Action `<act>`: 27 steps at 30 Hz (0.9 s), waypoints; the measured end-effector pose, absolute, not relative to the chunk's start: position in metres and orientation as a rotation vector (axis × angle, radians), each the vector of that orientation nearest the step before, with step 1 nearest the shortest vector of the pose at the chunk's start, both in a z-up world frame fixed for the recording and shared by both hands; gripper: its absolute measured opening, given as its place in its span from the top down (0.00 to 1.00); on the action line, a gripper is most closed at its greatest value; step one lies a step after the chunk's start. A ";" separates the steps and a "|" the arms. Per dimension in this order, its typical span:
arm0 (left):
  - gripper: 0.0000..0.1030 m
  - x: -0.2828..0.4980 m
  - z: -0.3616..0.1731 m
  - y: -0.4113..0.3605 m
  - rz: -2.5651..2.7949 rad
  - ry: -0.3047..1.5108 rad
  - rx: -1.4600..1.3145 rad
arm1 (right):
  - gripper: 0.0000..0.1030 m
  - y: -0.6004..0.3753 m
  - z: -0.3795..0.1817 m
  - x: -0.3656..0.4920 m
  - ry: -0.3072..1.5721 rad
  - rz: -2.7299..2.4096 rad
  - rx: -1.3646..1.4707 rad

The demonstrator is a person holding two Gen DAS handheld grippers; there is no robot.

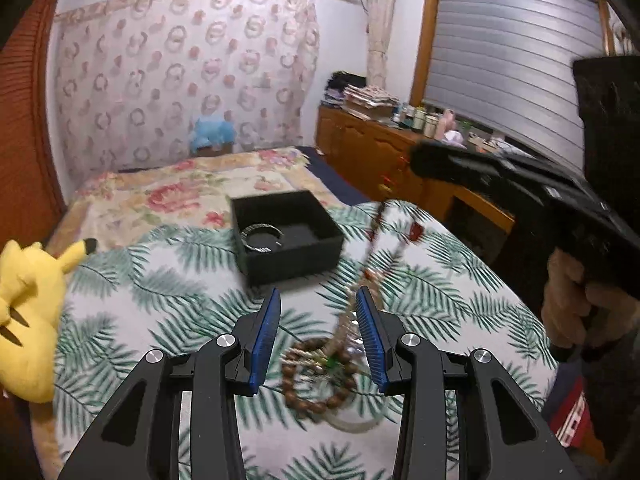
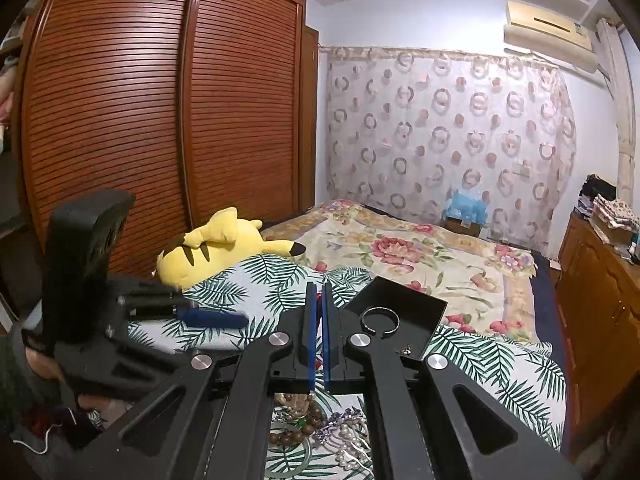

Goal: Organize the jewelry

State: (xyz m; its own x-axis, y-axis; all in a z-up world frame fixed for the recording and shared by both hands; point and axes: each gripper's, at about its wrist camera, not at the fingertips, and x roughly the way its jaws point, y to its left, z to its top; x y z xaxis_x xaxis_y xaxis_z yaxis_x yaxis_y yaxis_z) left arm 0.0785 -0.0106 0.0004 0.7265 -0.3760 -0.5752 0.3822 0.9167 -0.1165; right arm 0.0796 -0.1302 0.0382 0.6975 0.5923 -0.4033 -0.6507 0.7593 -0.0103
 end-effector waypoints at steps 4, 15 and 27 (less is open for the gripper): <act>0.65 0.078 -0.008 -0.022 -0.462 0.640 0.001 | 0.97 -0.129 0.036 0.081 0.401 0.690 -0.157; 0.96 0.103 -0.026 -0.047 -0.521 0.683 -0.016 | 0.97 -0.137 0.038 0.082 0.402 0.677 -0.149; 0.96 0.080 0.040 -0.032 -0.536 0.543 0.013 | 0.97 -0.154 0.010 0.105 0.487 0.615 -0.122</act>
